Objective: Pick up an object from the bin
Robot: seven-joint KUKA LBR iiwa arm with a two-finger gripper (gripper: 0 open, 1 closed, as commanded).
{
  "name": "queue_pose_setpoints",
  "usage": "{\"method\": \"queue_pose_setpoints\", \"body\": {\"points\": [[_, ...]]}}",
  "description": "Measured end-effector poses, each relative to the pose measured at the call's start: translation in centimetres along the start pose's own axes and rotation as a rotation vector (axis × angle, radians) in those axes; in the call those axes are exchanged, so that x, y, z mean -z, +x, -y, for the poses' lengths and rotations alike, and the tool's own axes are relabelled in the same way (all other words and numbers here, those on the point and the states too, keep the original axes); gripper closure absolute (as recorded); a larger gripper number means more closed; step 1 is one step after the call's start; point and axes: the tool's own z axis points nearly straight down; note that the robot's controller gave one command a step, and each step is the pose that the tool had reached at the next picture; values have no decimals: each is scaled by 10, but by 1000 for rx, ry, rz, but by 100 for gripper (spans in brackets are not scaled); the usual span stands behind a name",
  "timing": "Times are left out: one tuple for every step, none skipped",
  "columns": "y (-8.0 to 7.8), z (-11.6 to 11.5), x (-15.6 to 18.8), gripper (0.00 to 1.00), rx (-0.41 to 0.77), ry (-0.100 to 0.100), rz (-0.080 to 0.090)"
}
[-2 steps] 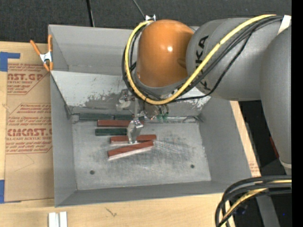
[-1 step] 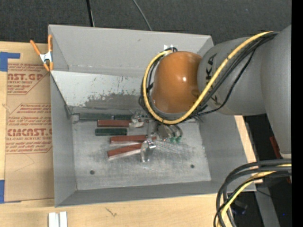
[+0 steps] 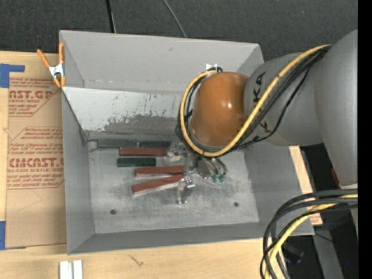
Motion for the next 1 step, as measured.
{"method": "queue_pose_setpoints", "body": {"points": [[9,-27,22,0,-74,-2,-12]]}}
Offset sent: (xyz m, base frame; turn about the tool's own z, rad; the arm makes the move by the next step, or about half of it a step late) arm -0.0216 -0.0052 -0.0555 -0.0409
